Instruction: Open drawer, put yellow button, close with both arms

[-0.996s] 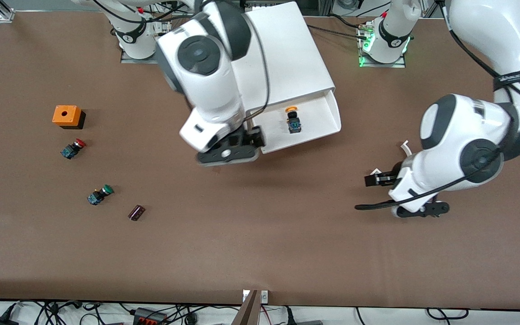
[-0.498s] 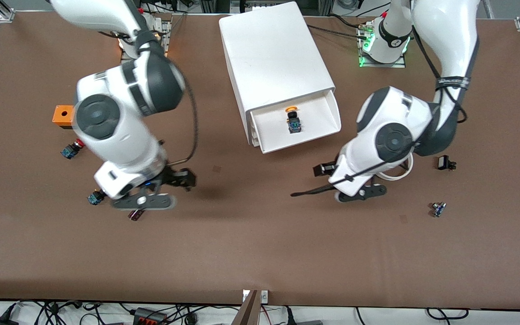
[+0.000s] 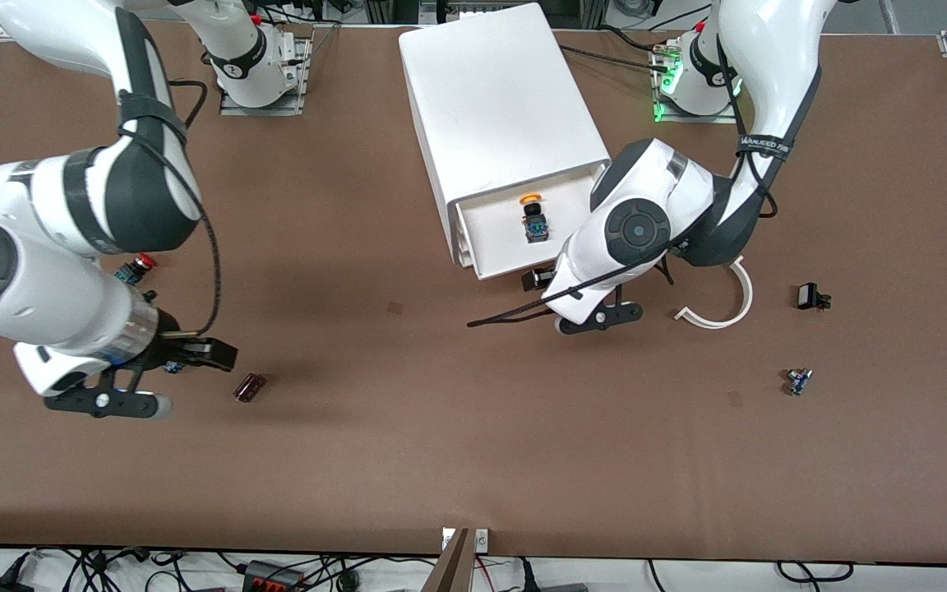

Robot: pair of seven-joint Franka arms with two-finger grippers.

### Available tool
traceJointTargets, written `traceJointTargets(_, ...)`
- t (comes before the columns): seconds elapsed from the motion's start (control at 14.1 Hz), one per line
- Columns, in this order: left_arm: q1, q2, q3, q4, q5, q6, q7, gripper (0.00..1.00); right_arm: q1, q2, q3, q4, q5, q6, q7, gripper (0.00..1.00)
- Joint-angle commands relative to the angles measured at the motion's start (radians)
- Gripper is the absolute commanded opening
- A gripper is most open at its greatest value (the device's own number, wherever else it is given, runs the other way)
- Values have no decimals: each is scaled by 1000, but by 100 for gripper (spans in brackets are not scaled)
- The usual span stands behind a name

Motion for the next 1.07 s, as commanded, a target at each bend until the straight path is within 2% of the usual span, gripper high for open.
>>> traceJointTargets(0.0,7,-90,-26,-103,12,22,-29,100,-57,-66,17,-31,2,-34,-24,100)
traceJointTargets(0.07,7,-97,-32,-114,12,22,-29,100,-68,-101,17,-92,2,-21,-24,100)
traceJointTargets(0.21,8,-105,-56,-142,10,24,-38,100,-106,-240,24,-268,0,56,-33,100)
traceJointTargets(0.36,4,-108,-61,-159,12,25,-79,100,-149,-340,25,-373,-3,85,-87,100)
traceJointTargets(0.64,8,-110,-96,-186,12,27,-116,100,-308,-430,117,-403,-9,73,-244,100)
traceJointTargets(0.85,5,-119,-99,-203,9,27,-118,100,-319,-456,99,-400,-14,41,-326,100)
traceJointTargets(1.0,17,-127,-144,-226,9,27,-135,100,-319,-471,91,-401,-17,10,-325,100)
